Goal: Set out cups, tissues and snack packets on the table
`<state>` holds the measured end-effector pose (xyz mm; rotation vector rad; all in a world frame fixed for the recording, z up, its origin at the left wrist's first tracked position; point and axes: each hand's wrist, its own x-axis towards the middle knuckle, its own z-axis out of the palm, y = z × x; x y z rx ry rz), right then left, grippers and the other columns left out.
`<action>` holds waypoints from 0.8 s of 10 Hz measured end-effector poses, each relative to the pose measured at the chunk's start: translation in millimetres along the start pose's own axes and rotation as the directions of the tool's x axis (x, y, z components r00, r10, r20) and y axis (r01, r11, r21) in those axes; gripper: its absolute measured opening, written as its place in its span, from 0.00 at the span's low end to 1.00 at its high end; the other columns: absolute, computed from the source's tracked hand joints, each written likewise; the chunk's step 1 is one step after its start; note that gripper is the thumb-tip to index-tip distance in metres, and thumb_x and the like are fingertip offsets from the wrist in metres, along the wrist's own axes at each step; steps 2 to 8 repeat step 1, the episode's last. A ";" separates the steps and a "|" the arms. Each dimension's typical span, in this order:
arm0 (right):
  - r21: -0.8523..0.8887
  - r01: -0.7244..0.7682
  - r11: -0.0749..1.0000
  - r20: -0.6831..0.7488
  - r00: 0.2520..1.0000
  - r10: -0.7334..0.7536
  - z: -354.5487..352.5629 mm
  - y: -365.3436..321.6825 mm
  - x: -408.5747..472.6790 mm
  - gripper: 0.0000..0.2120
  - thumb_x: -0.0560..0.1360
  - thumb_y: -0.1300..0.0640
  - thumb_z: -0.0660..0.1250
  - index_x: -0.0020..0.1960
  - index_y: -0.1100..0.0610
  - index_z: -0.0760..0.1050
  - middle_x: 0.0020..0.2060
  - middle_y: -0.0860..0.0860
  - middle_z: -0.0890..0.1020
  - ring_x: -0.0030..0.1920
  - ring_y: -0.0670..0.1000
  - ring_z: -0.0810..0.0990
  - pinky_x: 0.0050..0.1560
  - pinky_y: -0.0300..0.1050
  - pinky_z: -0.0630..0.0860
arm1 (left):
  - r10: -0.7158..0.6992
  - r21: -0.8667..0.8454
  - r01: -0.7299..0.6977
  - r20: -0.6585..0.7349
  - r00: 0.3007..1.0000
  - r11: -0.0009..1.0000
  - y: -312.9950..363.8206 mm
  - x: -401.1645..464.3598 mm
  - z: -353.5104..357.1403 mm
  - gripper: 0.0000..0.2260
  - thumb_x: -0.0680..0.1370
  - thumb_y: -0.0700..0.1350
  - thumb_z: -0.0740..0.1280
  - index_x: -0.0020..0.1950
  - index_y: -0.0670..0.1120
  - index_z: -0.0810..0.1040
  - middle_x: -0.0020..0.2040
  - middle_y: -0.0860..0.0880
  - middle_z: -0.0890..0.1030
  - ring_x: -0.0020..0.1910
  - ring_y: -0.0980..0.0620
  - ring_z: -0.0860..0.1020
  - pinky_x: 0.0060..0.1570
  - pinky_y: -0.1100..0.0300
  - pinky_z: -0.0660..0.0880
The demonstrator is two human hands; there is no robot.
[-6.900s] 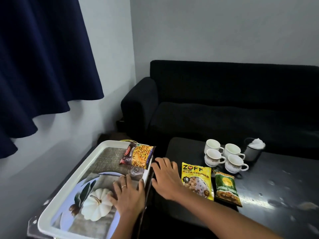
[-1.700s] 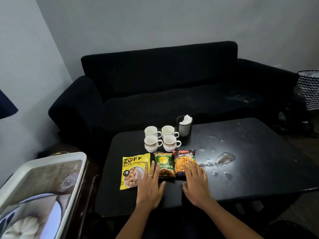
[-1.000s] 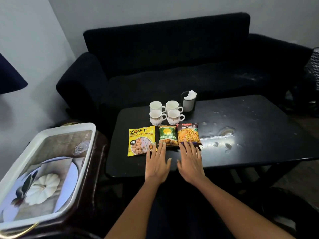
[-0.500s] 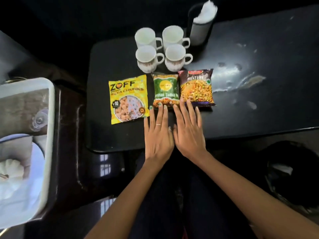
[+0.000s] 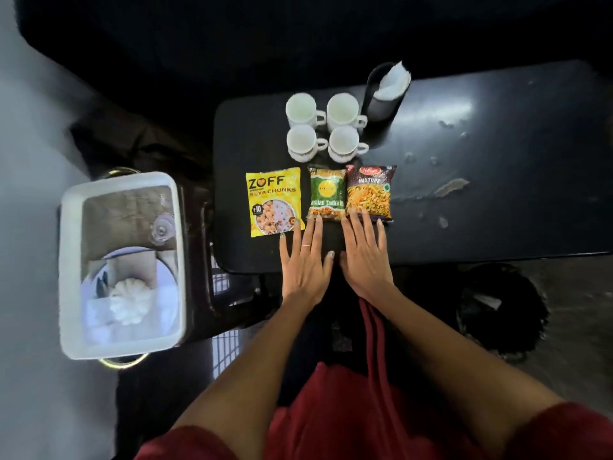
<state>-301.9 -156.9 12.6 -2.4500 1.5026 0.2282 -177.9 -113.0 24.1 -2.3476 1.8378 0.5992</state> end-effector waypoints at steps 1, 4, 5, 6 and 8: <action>0.014 -0.020 1.000 0.025 1.000 0.020 -45.3 0.4 -11.7 0.34 0.75 0.55 0.61 0.76 0.61 0.50 0.77 0.59 0.51 0.77 0.60 0.48 0.75 0.59 0.47 | 0.029 -0.012 -0.030 -0.013 0.999 0.999 9.6 -5.4 -48.1 0.29 0.82 0.56 0.49 0.78 0.49 0.41 0.79 0.52 0.43 0.78 0.48 0.42 0.75 0.46 0.44; 0.014 -0.020 1.000 0.025 1.000 0.020 -45.3 0.4 -11.7 0.34 0.75 0.55 0.61 0.76 0.61 0.50 0.77 0.59 0.51 0.77 0.60 0.48 0.75 0.59 0.47 | 0.029 -0.012 -0.030 -0.013 0.999 0.999 9.6 -5.4 -48.1 0.29 0.82 0.56 0.49 0.78 0.49 0.41 0.79 0.52 0.43 0.78 0.48 0.42 0.75 0.46 0.44; 0.014 -0.020 1.000 0.025 1.000 0.020 -45.3 0.4 -11.7 0.34 0.75 0.55 0.61 0.76 0.61 0.50 0.77 0.59 0.51 0.77 0.60 0.48 0.75 0.59 0.47 | 0.029 -0.012 -0.030 -0.013 0.999 0.999 9.6 -5.4 -48.1 0.29 0.82 0.56 0.49 0.78 0.49 0.41 0.79 0.52 0.43 0.78 0.48 0.42 0.75 0.46 0.44; 0.014 -0.020 1.000 0.025 1.000 0.020 -45.3 0.4 -11.7 0.34 0.75 0.55 0.61 0.76 0.61 0.50 0.77 0.59 0.51 0.77 0.60 0.48 0.75 0.59 0.47 | 0.029 -0.012 -0.030 -0.013 0.999 0.999 9.6 -5.4 -48.1 0.29 0.82 0.56 0.49 0.78 0.49 0.41 0.79 0.52 0.43 0.78 0.48 0.42 0.75 0.46 0.44; 0.014 -0.020 1.000 0.025 1.000 0.020 -45.3 0.4 -11.7 0.34 0.75 0.55 0.61 0.76 0.61 0.50 0.77 0.59 0.51 0.77 0.60 0.48 0.75 0.59 0.47 | 0.029 -0.012 -0.030 -0.013 0.999 0.999 9.6 -5.4 -48.1 0.29 0.82 0.56 0.49 0.78 0.49 0.41 0.79 0.52 0.43 0.78 0.48 0.42 0.75 0.46 0.44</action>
